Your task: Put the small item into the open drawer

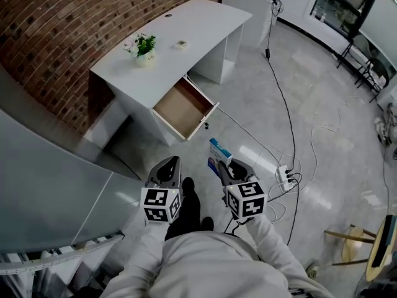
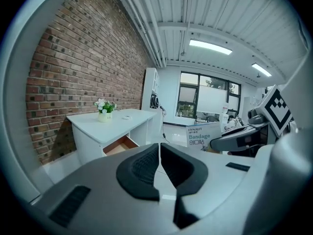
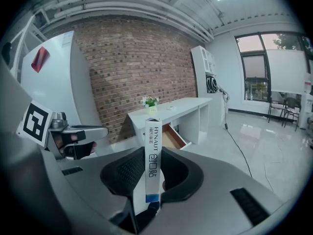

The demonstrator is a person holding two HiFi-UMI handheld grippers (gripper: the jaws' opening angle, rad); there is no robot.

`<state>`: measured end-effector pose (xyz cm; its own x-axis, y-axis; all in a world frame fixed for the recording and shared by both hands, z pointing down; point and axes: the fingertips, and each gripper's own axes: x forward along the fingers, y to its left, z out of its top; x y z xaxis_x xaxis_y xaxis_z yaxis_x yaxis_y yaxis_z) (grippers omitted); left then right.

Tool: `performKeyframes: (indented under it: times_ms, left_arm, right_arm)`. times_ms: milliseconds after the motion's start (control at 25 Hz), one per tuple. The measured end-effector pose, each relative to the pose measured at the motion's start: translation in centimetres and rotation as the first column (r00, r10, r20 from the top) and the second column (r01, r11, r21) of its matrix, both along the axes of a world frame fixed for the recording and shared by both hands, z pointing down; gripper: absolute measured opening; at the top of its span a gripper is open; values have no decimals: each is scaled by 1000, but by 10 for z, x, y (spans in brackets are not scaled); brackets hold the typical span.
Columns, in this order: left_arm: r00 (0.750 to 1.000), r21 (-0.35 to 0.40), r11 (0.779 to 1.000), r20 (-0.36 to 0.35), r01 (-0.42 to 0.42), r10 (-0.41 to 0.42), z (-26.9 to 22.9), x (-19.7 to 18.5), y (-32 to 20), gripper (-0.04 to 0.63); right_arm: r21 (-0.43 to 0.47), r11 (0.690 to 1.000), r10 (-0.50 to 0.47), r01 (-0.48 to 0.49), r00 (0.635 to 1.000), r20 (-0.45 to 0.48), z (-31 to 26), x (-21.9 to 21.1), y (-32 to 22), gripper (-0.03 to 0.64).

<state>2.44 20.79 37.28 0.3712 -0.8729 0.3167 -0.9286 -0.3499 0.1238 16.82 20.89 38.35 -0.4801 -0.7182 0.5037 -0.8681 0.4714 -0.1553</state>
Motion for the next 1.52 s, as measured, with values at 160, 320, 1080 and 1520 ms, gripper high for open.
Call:
performKeyframes:
  times_ms: [160,320,1080,1520]
  left_arm:
    - [1000,-17,1000,-7,-8,8,8,-13,-40,28]
    - [1000,-23,1000,-10,-14,14,12,-32,-86,28]
    - [998,-100,994,-53,-49,44,44,-91,-214,28]
    - [997,-142,989,-65,-37,28,60,-88,-231,28]
  right_arm:
    - [-21,999,24,-24,1000,-7,8,-7,-36,112]
    - [-37,999,37,-38,999,-15,15,-22,-83,112]
    - [-119,989,72,-82,993,-90,45,-78,-209,112]
    - [-161,986,21,-40,993,-117,72,-82,-238,112]
